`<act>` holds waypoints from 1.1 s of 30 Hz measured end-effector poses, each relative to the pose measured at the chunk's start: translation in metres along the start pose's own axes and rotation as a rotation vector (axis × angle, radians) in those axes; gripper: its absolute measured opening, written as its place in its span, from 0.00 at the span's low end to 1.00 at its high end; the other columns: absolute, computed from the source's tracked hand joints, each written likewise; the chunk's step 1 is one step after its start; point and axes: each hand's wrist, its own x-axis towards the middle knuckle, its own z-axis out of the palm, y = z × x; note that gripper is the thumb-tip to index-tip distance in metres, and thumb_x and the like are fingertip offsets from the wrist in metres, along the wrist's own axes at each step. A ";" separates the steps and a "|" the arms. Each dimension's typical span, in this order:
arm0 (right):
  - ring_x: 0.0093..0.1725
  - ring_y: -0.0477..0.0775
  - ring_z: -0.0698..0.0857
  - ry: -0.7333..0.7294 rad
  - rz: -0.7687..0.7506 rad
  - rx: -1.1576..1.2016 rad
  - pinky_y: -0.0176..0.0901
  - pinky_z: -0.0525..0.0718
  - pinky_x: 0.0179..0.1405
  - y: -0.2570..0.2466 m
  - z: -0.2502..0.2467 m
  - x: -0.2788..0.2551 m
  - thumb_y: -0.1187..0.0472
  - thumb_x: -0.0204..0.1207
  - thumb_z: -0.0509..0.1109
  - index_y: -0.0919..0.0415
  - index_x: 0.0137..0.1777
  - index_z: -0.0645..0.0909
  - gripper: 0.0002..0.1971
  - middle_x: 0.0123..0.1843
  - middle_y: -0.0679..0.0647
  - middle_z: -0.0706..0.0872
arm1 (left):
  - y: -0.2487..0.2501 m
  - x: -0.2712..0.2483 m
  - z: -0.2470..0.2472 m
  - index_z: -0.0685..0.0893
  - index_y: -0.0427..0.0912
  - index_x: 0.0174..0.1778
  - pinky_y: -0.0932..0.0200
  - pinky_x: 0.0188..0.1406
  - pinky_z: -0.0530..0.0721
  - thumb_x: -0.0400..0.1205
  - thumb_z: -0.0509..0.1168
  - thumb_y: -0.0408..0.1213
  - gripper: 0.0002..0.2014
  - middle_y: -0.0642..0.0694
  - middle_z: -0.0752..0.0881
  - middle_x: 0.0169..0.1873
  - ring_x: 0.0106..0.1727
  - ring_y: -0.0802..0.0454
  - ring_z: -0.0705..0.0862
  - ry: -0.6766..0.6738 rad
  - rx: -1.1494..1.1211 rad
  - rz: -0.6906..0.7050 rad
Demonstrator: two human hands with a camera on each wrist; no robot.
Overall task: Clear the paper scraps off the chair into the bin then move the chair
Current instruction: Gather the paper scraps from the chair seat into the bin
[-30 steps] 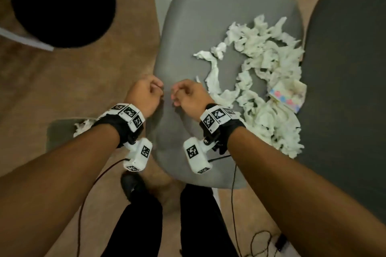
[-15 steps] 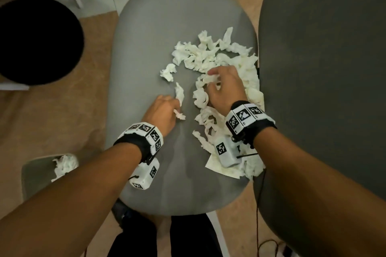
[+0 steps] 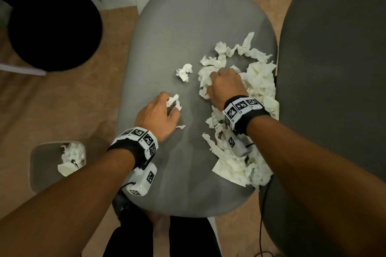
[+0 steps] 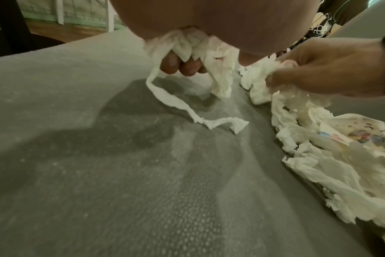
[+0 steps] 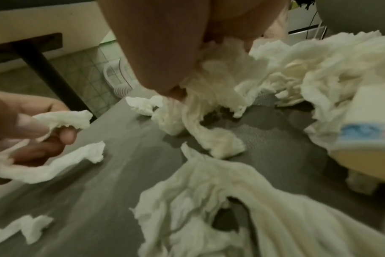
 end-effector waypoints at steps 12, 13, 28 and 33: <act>0.60 0.67 0.82 -0.003 0.025 0.149 0.53 0.82 0.51 -0.001 0.002 0.021 0.71 0.79 0.67 0.65 0.67 0.73 0.18 0.66 0.64 0.78 | 0.020 0.041 -0.002 0.59 0.52 0.80 0.53 0.38 0.79 0.75 0.70 0.43 0.38 0.45 0.67 0.70 0.57 0.44 0.81 0.154 0.123 0.158; 0.54 0.66 0.84 -0.010 0.020 0.178 0.52 0.81 0.47 -0.003 0.002 0.017 0.73 0.79 0.66 0.64 0.68 0.71 0.18 0.60 0.64 0.82 | 0.025 0.047 0.000 0.58 0.54 0.81 0.51 0.40 0.81 0.76 0.70 0.41 0.39 0.45 0.66 0.72 0.59 0.43 0.80 0.120 0.150 0.174; 0.28 0.54 0.74 0.065 0.188 0.682 0.41 0.73 0.35 -0.055 -0.016 -0.013 0.52 0.79 0.67 0.57 0.28 0.71 0.19 0.27 0.51 0.78 | -0.025 0.002 -0.008 0.82 0.42 0.42 0.51 0.38 0.79 0.87 0.54 0.48 0.18 0.40 0.88 0.39 0.40 0.35 0.84 0.047 0.118 0.096; 0.37 0.60 0.78 0.025 0.088 0.676 0.44 0.75 0.40 -0.110 -0.016 -0.023 0.48 0.84 0.62 0.54 0.36 0.73 0.16 0.32 0.51 0.81 | -0.058 -0.031 -0.021 0.79 0.44 0.30 0.47 0.38 0.82 0.79 0.52 0.47 0.17 0.35 0.88 0.33 0.37 0.32 0.84 0.055 -0.024 -0.013</act>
